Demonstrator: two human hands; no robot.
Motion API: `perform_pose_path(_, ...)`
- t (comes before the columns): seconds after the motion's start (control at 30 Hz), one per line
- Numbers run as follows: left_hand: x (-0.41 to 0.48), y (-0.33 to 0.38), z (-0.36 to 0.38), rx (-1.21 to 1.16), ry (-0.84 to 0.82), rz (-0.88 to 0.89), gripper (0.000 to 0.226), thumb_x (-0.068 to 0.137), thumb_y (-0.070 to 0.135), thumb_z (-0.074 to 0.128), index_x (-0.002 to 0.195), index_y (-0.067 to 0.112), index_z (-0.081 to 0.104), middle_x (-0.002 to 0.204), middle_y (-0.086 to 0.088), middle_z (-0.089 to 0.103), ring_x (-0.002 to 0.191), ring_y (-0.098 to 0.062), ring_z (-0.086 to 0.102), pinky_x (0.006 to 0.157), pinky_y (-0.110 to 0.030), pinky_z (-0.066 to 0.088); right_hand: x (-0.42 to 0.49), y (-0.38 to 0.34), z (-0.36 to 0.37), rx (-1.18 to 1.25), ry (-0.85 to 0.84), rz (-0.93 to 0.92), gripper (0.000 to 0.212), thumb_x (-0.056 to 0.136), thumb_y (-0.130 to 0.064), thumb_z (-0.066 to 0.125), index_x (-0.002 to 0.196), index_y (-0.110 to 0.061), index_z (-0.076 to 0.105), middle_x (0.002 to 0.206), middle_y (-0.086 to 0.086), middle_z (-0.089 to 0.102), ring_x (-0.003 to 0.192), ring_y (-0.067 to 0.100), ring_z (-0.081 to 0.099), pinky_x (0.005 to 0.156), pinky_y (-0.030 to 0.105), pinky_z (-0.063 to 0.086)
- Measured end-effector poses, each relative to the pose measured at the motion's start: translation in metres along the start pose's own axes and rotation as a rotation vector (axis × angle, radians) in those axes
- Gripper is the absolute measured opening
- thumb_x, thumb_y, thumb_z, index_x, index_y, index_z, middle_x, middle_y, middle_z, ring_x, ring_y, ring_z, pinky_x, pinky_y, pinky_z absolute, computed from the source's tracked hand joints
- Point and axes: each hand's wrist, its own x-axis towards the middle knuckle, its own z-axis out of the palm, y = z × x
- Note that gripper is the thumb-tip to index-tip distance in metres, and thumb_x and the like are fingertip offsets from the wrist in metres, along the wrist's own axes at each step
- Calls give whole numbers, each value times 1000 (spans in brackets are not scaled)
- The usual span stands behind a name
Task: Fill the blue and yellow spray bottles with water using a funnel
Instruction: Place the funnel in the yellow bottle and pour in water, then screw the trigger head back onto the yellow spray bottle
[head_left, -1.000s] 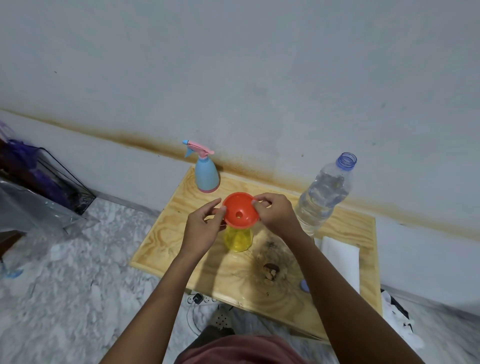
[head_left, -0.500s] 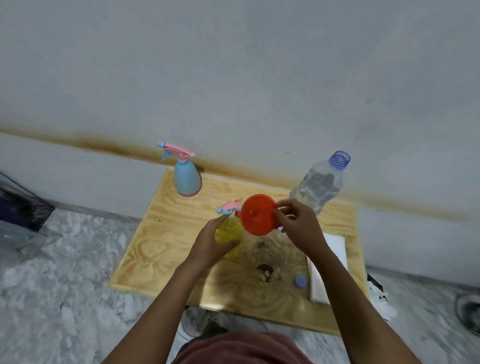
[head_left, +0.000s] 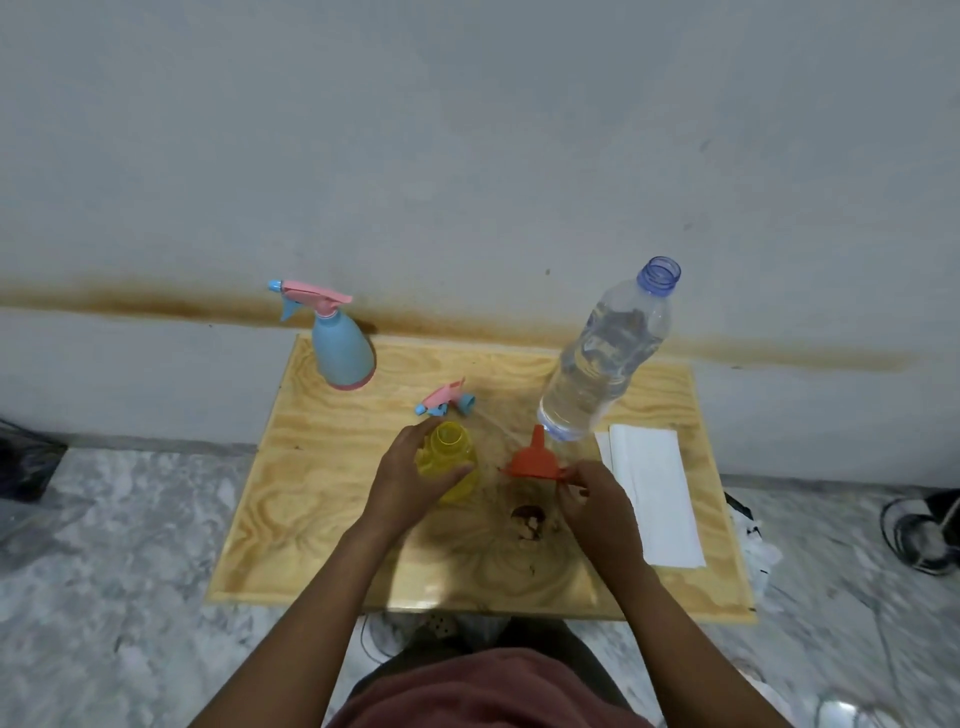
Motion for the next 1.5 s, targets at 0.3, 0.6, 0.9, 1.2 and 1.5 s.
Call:
perform_pose_path(0.3, -2, 5, -2, -95, -12, -34, 61, 71, 30, 87, 122, 42, 55, 116, 18, 59, 107, 11, 53, 92, -23, 46, 5, 26, 23, -305, 36, 46, 5, 90, -19, 58, 88, -20, 62, 89, -4, 62, 69, 14, 58, 52, 28, 49)
perform_pose_path(0.6, -2, 6, -1, -146, -23, -53, 60, 71, 29, 87, 123, 39, 58, 118, 12, 60, 108, 11, 53, 93, -22, 47, 17, 19, 14, -239, 28, 16, 7, 91, -24, 61, 93, -21, 67, 91, -5, 66, 74, 16, 62, 59, 29, 52)
perform_pose_path(0.9, -3, 3, 2, -148, 7, -88, 65, 68, 27, 89, 128, 28, 62, 115, 12, 61, 108, 6, 55, 88, -15, 45, 102, -82, 39, -100, -279, -151, 26, 91, -35, 60, 115, -27, 66, 109, -8, 65, 97, 11, 61, 76, 27, 47)
perform_pose_path(1.2, -8, 1, 11, -166, 58, -145, 68, 69, 20, 90, 130, 18, 60, 122, 5, 62, 111, 8, 55, 89, -8, 43, 164, -87, 93, -387, -553, -90, 49, 82, -49, 64, 123, -23, 63, 125, 2, 63, 115, 26, 60, 89, 37, 50)
perform_pose_path(1.5, -12, -4, 22, -197, 83, -191, 74, 66, 33, 90, 131, 31, 55, 124, 15, 63, 115, 0, 58, 97, -23, 48, 162, -95, 71, -210, -363, -166, 34, 89, -40, 62, 115, -20, 65, 115, 1, 64, 103, 21, 61, 76, 28, 41)
